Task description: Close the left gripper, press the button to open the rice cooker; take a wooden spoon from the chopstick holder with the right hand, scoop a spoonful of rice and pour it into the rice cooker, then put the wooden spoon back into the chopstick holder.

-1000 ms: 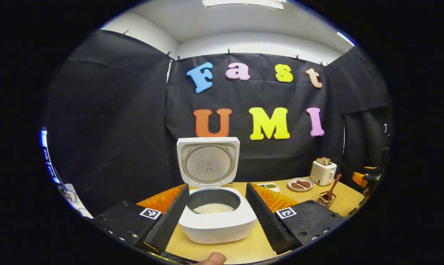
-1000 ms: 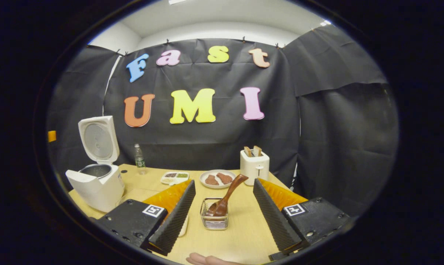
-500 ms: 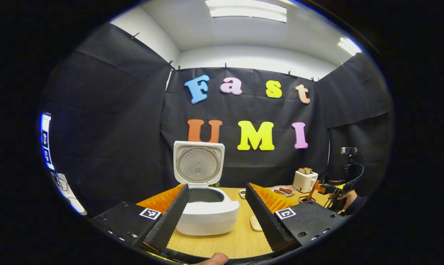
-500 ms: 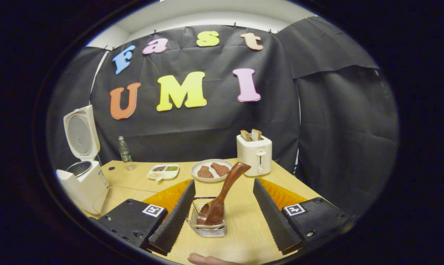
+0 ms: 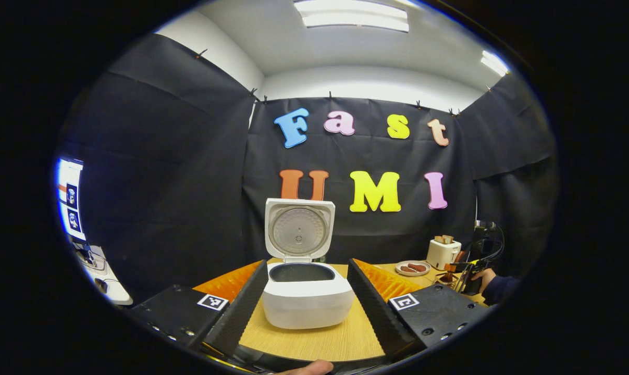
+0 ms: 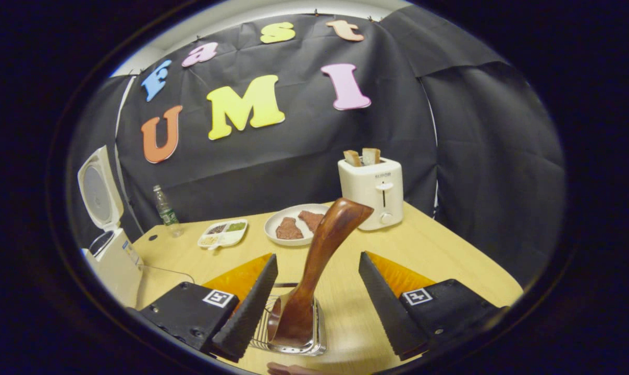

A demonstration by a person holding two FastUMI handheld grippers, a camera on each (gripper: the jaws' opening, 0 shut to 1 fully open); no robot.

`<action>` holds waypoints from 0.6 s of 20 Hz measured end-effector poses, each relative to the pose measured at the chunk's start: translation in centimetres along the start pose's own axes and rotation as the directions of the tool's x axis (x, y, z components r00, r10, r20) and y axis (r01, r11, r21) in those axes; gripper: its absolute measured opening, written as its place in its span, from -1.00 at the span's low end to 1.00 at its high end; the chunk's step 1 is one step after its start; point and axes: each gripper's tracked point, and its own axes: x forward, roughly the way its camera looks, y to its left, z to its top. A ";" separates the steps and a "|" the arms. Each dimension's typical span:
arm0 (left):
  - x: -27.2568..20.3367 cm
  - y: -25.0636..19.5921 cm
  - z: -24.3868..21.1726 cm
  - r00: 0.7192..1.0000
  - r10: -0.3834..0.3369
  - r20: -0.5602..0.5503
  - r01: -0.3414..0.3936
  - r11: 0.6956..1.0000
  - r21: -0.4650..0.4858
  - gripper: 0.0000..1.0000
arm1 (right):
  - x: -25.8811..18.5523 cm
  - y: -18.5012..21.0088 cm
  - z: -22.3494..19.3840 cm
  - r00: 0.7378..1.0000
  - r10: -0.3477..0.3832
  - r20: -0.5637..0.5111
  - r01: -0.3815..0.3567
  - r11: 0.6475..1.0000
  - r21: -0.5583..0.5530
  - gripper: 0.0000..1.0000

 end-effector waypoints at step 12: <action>-1.0 -0.4 -1.4 0.999 -0.033 -0.039 0.033 0.999 0.009 0.88 | -0.2 1.4 0.7 0.996 0.083 -0.022 -0.080 0.990 0.117 -0.55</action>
